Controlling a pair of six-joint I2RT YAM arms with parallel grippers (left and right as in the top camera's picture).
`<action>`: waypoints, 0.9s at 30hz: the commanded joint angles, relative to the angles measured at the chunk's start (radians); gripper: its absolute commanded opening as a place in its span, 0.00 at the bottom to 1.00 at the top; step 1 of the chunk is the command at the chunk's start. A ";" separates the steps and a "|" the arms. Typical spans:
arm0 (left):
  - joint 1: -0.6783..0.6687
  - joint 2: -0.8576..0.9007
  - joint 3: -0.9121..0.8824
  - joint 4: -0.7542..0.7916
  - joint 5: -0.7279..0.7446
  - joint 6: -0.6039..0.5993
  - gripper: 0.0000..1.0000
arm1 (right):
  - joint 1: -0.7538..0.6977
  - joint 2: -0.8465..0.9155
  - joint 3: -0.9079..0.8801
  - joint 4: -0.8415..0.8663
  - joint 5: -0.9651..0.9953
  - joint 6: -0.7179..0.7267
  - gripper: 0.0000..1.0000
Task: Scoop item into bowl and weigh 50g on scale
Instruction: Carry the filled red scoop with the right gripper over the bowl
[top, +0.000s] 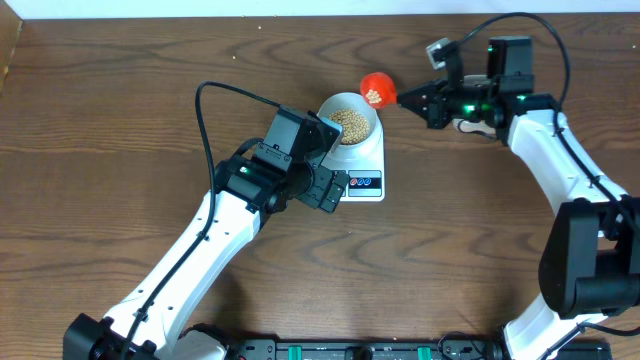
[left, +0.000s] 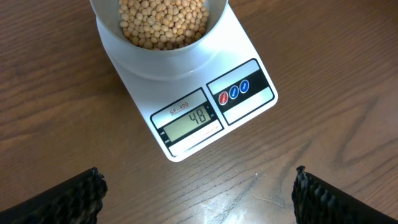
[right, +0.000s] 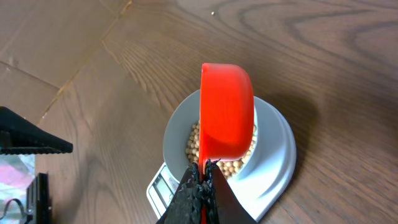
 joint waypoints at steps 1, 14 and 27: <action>0.005 -0.009 0.001 0.000 0.009 0.006 0.98 | 0.028 -0.003 0.001 0.007 0.043 0.005 0.01; 0.005 -0.009 0.001 0.000 0.009 0.006 0.98 | 0.121 -0.094 0.001 -0.048 0.233 -0.025 0.01; 0.005 -0.009 0.001 0.000 0.009 0.007 0.98 | 0.240 -0.104 0.001 -0.085 0.449 -0.097 0.01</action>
